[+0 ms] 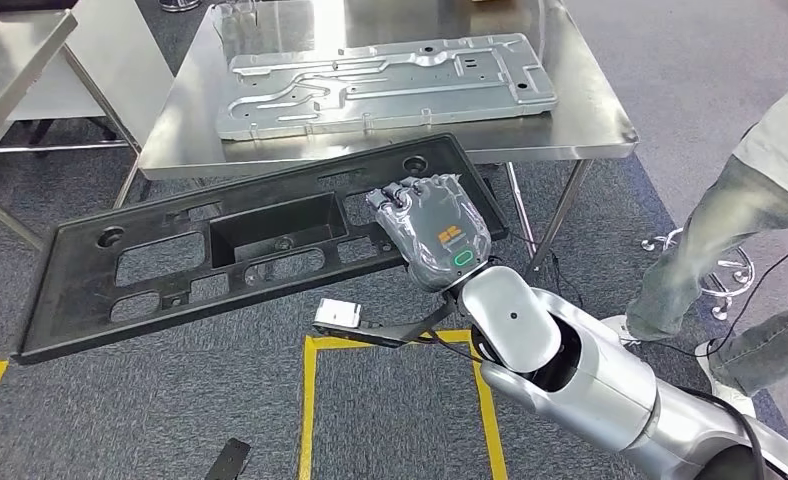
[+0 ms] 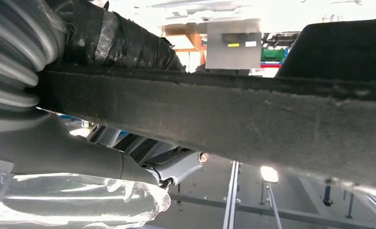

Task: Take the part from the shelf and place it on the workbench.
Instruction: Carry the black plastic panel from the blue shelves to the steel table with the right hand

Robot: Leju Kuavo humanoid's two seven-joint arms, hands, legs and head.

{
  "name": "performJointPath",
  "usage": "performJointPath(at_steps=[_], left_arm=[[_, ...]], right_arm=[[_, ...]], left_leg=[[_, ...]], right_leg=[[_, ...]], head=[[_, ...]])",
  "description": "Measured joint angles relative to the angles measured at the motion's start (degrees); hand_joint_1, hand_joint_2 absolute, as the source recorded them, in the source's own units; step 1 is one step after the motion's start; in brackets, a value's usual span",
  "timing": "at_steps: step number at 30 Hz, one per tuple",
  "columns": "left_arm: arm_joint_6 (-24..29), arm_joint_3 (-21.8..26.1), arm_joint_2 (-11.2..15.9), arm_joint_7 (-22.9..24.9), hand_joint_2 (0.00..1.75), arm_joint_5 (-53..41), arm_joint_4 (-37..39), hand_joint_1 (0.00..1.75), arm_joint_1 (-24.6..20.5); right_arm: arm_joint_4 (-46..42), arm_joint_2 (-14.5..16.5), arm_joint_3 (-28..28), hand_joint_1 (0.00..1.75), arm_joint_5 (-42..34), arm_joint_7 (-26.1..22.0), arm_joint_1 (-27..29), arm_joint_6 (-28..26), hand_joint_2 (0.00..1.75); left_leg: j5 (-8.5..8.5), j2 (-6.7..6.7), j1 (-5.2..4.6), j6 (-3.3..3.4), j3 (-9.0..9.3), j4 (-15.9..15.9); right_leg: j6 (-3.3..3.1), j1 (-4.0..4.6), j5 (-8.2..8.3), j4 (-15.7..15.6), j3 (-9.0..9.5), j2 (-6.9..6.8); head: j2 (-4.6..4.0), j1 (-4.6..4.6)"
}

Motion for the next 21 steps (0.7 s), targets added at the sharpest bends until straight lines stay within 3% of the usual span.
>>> performJointPath(at_steps=[2, 4, 8, 9, 12, 13, 14, 15, 17, 19, 21], left_arm=[[-0.39, -0.27, 0.87, 0.77, 1.75, -0.88, 0.02, 0.00, 0.06], [-0.80, -0.82, 1.68, 1.57, 1.75, -2.13, 0.04, 0.00, 0.09], [-2.62, -2.75, 3.22, 4.37, 1.75, -6.01, 0.04, 0.00, 0.50], [-3.46, -3.36, 3.71, 5.35, 1.75, -7.11, 0.04, 0.00, 0.51], [-7.29, -5.88, 5.26, 9.30, 1.75, -10.20, 0.04, 0.00, 0.49], [-8.45, -6.70, 5.70, 10.43, 1.75, -10.85, 0.04, 0.00, 0.65], [-9.20, -7.32, 6.03, 11.19, 1.75, -11.20, 0.04, 0.00, 0.84], [-9.61, -7.81, 6.29, 11.65, 1.75, -11.36, 0.04, 0.00, 1.01], [-9.95, -8.65, 6.68, 12.14, 1.75, -11.45, 0.04, 0.00, 1.05], [-10.00, -9.64, 7.06, 12.66, 1.75, -11.14, 0.03, 0.00, 0.81], [-9.82, -10.33, 7.44, 13.42, 1.75, -10.34, 0.02, 0.00, 0.71]], right_arm=[[0.01, -0.02, 0.01, 1.75, -0.20, -0.06, -0.08, 0.08, 1.75], [-0.05, -0.02, 0.02, 1.75, -0.38, -0.16, -0.22, 0.05, 1.75], [-0.07, -0.04, 0.02, 1.75, -0.57, -0.70, -0.65, -0.03, 1.75], [-0.06, -0.05, 0.02, 1.75, -0.62, -0.84, -0.96, -0.06, 1.75], [0.01, -0.08, 0.02, 1.75, -0.78, -1.22, -1.55, -0.05, 1.75], [0.08, -0.11, 0.02, 1.75, -0.78, -1.28, -1.56, 0.00, 1.75], [0.15, -0.17, 0.02, 1.75, -0.78, -1.33, -1.55, 0.05, 1.75], [0.21, -0.25, 0.02, 1.75, -0.78, -1.40, -1.55, 0.09, 1.75], [0.31, -0.43, 0.02, 1.75, -0.79, -1.50, -1.62, 0.14, 1.75], [0.39, -0.53, 0.02, 1.75, -0.74, -1.51, -1.77, 0.39, 1.75], [0.36, -0.68, 0.02, 1.75, -0.46, -1.36, -2.09, 1.00, 1.75]], left_leg=[[6.24, -0.07, -0.69, 1.37, 1.34, -7.03], [9.45, -0.31, -1.45, 2.53, 2.39, -11.18], [9.62, -0.30, -1.25, 3.11, 5.06, -12.94], [9.58, -0.23, -1.11, 3.19, 5.78, -13.12], [8.68, -0.19, -0.92, 3.20, 6.70, -13.15], [8.20, -0.22, -0.85, 3.09, 7.14, -13.08], [7.64, -0.25, -0.76, 2.97, 7.72, -12.99], [7.01, -0.32, -0.66, 2.81, 8.42, -12.84], [5.61, -0.50, -0.56, 2.31, 9.52, -12.35], [4.42, -0.73, -0.63, 1.52, 10.04, -11.94], [3.88, -0.85, -0.68, 0.73, 10.56, -11.77]], right_leg=[[0.10, 0.25, -1.04, -0.04, 1.22, 0.07], [0.60, 0.20, -1.63, 0.10, 1.79, 0.27], [1.90, 0.18, -2.28, 2.67, 1.94, 0.14], [2.21, 0.13, -3.18, 4.82, 0.85, 0.01], [2.89, -0.29, -7.43, 13.94, -5.54, -0.15], [3.02, -0.40, -8.31, 15.24, -7.13, -0.17], [3.08, -0.50, -8.09, 14.68, -7.82, -0.19], [3.04, -0.57, -6.52, 12.38, -7.68, -0.22], [2.85, -0.56, -0.47, 5.35, -6.41, -0.27], [2.32, -0.41, 3.30, 1.36, -5.52, -0.27], [1.44, -0.31, 3.25, 1.03, -5.01, -0.18]], head=[[-0.01, 0.12], [-0.01, 0.23], [-0.01, 0.46], [-0.01, 0.61], [-0.01, 0.94], [-0.01, 0.97], [-0.01, 1.02], [-0.01, 1.03], [-0.01, 1.08], [-0.01, 1.13], [-0.01, 1.16]])
